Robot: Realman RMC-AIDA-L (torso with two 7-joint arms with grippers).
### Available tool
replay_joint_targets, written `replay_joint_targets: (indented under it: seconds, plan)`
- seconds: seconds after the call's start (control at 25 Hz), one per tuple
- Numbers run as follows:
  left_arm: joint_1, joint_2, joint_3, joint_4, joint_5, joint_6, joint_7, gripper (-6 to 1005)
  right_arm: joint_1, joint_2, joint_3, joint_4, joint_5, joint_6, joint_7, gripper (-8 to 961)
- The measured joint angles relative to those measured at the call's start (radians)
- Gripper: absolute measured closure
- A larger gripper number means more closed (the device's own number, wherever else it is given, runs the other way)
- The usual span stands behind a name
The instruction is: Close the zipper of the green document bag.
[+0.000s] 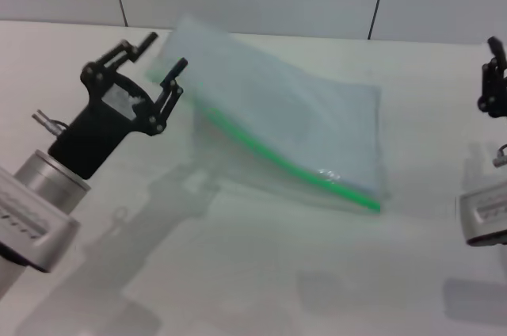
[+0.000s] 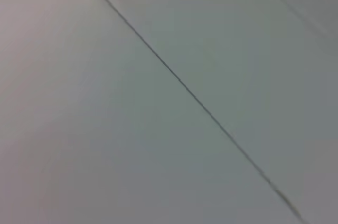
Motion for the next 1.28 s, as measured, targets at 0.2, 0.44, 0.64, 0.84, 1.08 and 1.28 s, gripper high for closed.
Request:
replay_joint_targets:
  seconds: [0.2,0.44,0.64,0.84,1.08,1.28]
  plan:
    - [0.000,0.003,-0.001,0.015,-0.010,0.074,-0.194,531,-0.011,-0.001,-0.032,-0.001,0.001,-0.094,0.230,711]
    - [0.002,0.005,-0.003,0.066,-0.016,0.109,-0.436,324,-0.002,-0.007,-0.103,0.009,-0.009,-0.187,0.473,498]
    - [0.012,0.006,-0.019,0.069,-0.048,0.142,-0.473,206,0.008,-0.008,-0.149,0.009,-0.010,-0.238,0.601,335]
    - [0.022,0.006,-0.025,0.066,-0.070,0.154,-0.476,156,0.011,-0.008,-0.156,0.009,-0.012,-0.239,0.648,269]
    - [0.025,0.004,-0.028,0.060,-0.108,0.184,-0.503,156,0.015,-0.008,-0.162,0.002,-0.013,-0.252,0.652,255]
    - [0.034,0.006,-0.029,0.067,-0.119,0.190,-0.563,156,0.022,-0.008,-0.177,0.001,-0.013,-0.267,0.653,256]
